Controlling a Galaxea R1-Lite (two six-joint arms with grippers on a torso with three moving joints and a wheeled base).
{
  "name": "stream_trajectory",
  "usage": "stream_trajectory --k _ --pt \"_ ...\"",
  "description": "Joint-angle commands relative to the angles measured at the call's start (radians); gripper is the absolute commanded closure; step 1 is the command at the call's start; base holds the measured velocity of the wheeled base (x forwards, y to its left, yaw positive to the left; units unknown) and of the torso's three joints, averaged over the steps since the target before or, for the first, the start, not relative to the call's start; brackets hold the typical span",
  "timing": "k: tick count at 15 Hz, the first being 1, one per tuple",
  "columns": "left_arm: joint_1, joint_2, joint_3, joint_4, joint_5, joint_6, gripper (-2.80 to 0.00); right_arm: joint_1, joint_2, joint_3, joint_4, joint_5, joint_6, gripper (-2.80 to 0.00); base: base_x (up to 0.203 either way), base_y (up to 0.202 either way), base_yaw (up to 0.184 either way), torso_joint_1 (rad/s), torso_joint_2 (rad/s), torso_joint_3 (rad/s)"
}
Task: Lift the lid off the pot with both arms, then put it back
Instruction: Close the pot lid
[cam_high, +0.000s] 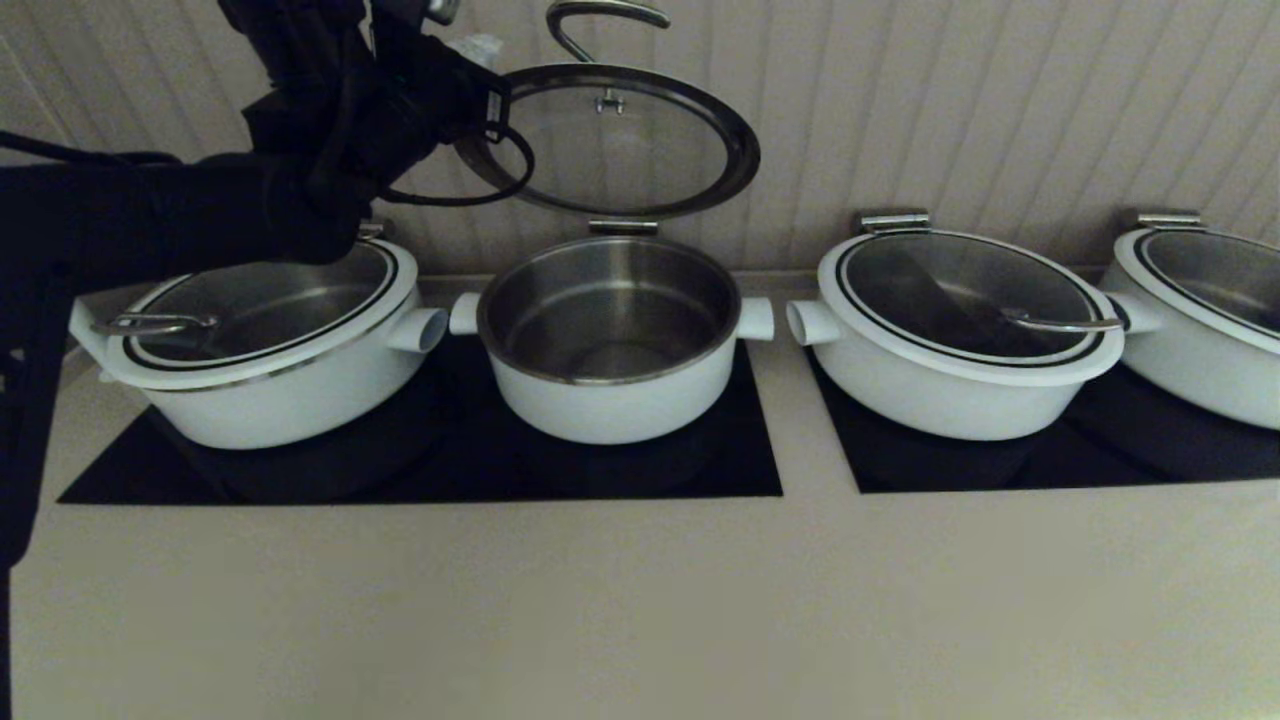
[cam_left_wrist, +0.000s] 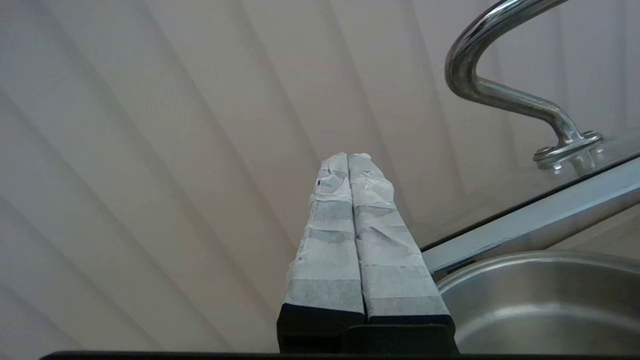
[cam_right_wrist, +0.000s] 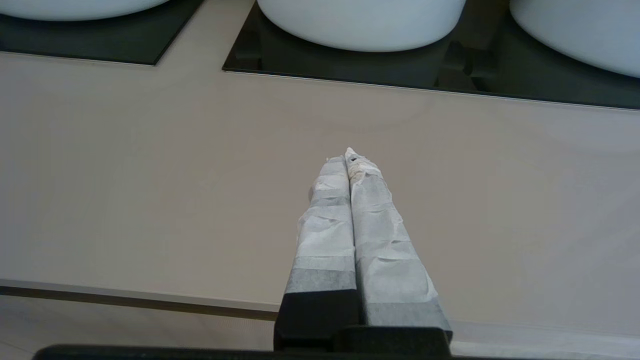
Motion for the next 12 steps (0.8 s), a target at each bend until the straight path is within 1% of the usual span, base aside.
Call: stream_trajectory --k 1,7,9,12 --pt "-0.004 0.013 0.002 0.000 -0.002 0.002 0.00 0.000 0.000 0.000 0.000 0.001 -0.001 0.00 0.000 0.000 0.000 0.000 0.00 0.000" --pt "-0.019 0.004 0.008 0.000 -0.002 0.002 0.00 0.000 0.000 0.000 0.000 0.001 -0.001 0.00 0.000 0.000 0.000 0.000 0.00 0.000" --pt "-0.020 -0.012 0.037 -0.004 -0.002 0.003 0.00 0.000 0.000 0.000 0.000 0.001 -0.001 0.00 0.000 0.000 0.000 0.000 0.00 0.000" --pt "-0.020 -0.055 0.111 -0.010 0.000 0.004 0.00 0.000 0.000 0.000 0.000 0.001 -0.001 0.00 0.000 0.000 0.000 0.000 0.00 0.000"
